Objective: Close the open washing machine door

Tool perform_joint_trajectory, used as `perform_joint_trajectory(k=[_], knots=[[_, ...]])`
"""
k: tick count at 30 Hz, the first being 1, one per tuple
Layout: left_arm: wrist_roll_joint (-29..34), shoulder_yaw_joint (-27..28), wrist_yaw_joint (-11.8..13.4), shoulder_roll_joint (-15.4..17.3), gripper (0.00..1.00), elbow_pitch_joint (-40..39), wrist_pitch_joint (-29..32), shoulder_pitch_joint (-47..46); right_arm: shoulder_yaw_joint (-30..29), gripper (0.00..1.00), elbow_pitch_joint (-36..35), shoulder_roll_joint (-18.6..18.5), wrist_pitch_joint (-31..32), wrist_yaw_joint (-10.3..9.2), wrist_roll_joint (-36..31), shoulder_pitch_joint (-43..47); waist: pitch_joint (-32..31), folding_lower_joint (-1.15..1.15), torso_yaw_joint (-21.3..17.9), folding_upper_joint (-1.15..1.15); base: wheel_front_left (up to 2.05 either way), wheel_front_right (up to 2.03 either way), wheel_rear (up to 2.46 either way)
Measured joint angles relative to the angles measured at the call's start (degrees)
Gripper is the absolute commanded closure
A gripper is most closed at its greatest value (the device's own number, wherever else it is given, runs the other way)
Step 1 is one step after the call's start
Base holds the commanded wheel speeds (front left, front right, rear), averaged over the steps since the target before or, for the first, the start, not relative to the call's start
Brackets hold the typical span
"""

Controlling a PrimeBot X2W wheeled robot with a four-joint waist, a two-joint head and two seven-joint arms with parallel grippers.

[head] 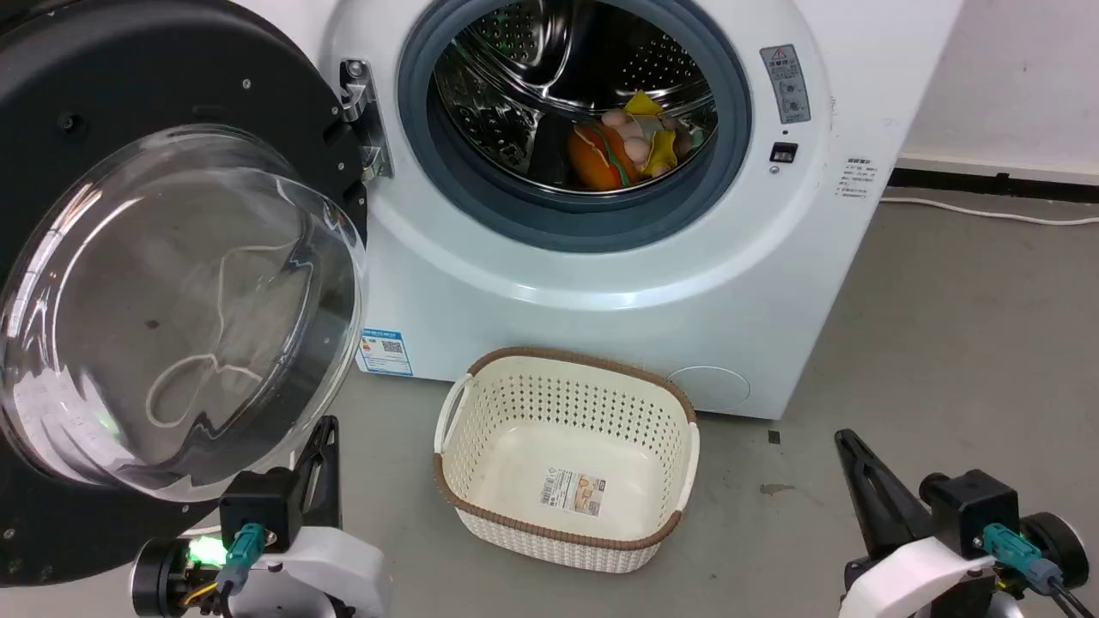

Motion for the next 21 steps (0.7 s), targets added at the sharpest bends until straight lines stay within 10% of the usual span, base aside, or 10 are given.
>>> perform_joint_trajectory(k=[21], knots=[[0.0,0.0,0.0,0.0,1.0,0.0,0.0,0.0,0.01,1.0,0.0,0.0,0.0,0.0,0.0,0.0,0.0,0.0,0.0,0.0,0.0,0.0,0.0]])
